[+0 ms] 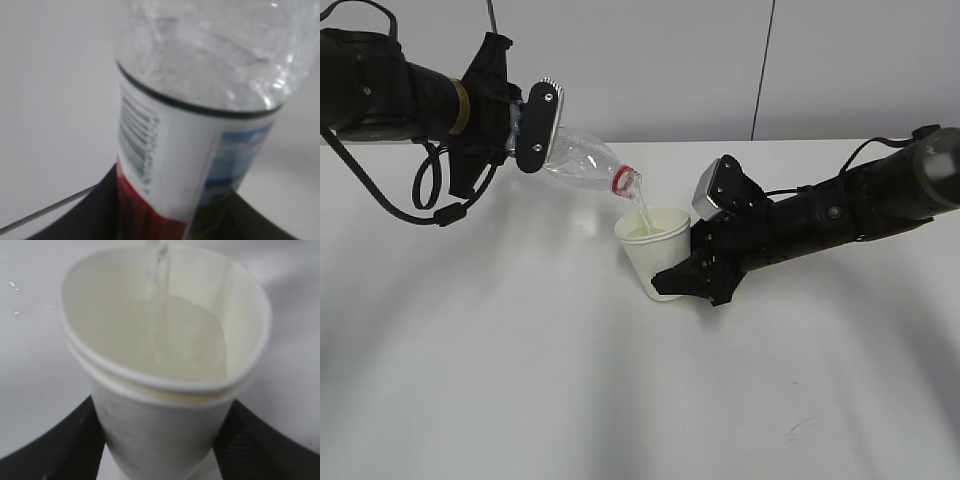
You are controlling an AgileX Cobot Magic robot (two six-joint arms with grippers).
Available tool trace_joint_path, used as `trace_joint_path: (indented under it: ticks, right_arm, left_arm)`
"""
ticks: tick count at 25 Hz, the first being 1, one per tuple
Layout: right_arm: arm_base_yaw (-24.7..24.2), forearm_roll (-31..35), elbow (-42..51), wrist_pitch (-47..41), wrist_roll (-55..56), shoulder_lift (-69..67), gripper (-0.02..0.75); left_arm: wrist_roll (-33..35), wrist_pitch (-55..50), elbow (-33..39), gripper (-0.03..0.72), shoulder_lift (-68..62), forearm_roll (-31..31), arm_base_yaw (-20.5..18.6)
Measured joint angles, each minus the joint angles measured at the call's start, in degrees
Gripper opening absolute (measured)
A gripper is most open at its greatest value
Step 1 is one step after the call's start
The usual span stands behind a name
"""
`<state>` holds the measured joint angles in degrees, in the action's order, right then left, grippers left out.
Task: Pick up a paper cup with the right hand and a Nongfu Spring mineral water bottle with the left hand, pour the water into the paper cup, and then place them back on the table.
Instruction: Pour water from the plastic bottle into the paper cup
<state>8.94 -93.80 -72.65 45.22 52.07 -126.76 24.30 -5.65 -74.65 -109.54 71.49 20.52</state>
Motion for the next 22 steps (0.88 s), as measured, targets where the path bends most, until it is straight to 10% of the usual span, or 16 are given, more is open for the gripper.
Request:
trace_joint_path:
  ticks: [15,22]
  right_arm:
    - [0.00,1.51,0.00,0.00,-0.64,0.00,0.456]
    - [0.00,6.80,0.00,-0.13,-5.15,0.00,0.456]
  left_arm:
    - [-0.13,0.49,0.00,0.272,0.00,0.03,0.00]
    - [-0.85,1.59,0.00,0.272,0.00,-10.86,0.00]
